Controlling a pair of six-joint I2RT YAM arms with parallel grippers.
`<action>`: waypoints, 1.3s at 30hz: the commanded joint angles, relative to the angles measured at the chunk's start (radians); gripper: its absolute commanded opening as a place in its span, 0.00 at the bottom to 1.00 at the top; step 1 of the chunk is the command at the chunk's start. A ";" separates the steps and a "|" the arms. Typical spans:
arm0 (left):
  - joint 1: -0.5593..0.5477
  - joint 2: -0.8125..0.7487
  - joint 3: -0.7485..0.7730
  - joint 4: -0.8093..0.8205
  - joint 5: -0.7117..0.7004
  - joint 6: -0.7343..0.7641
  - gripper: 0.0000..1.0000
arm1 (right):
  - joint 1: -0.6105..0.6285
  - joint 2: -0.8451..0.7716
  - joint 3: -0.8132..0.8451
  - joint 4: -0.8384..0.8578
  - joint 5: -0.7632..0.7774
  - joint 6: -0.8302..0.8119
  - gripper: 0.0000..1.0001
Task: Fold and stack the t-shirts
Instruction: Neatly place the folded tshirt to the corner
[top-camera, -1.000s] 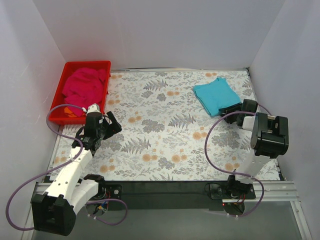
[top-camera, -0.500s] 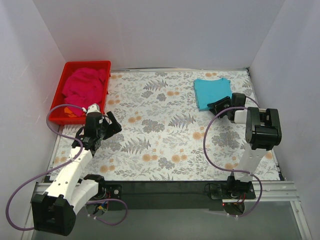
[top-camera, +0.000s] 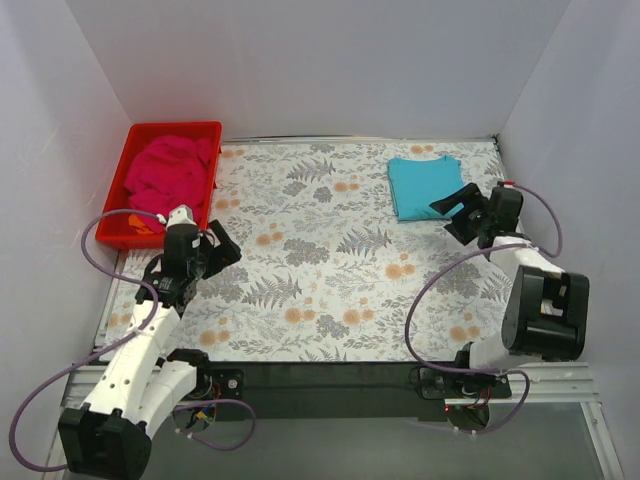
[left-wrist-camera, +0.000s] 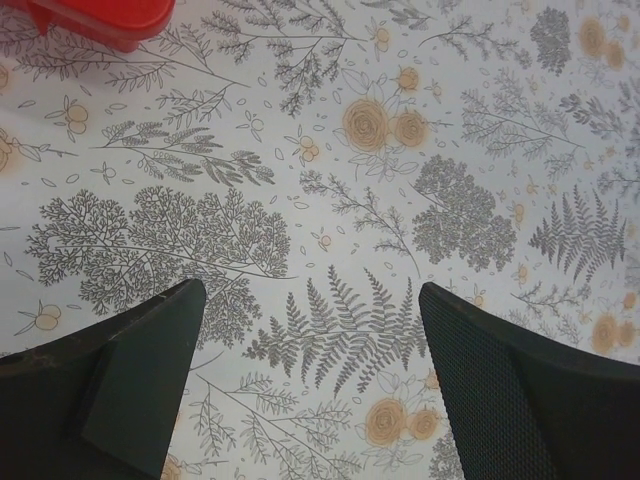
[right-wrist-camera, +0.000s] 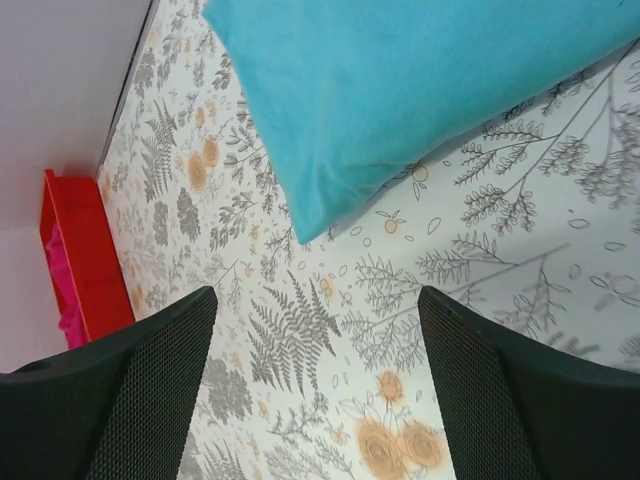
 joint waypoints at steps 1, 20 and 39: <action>-0.002 -0.060 0.123 -0.100 -0.012 -0.019 0.83 | -0.026 -0.155 0.066 -0.282 0.009 -0.222 0.75; -0.029 -0.289 0.656 -0.455 -0.204 -0.091 0.94 | 0.193 -0.791 0.513 -0.884 0.468 -0.611 0.98; -0.066 -0.442 0.611 -0.371 -0.243 0.147 0.98 | 0.304 -1.049 0.383 -0.827 0.603 -0.727 0.98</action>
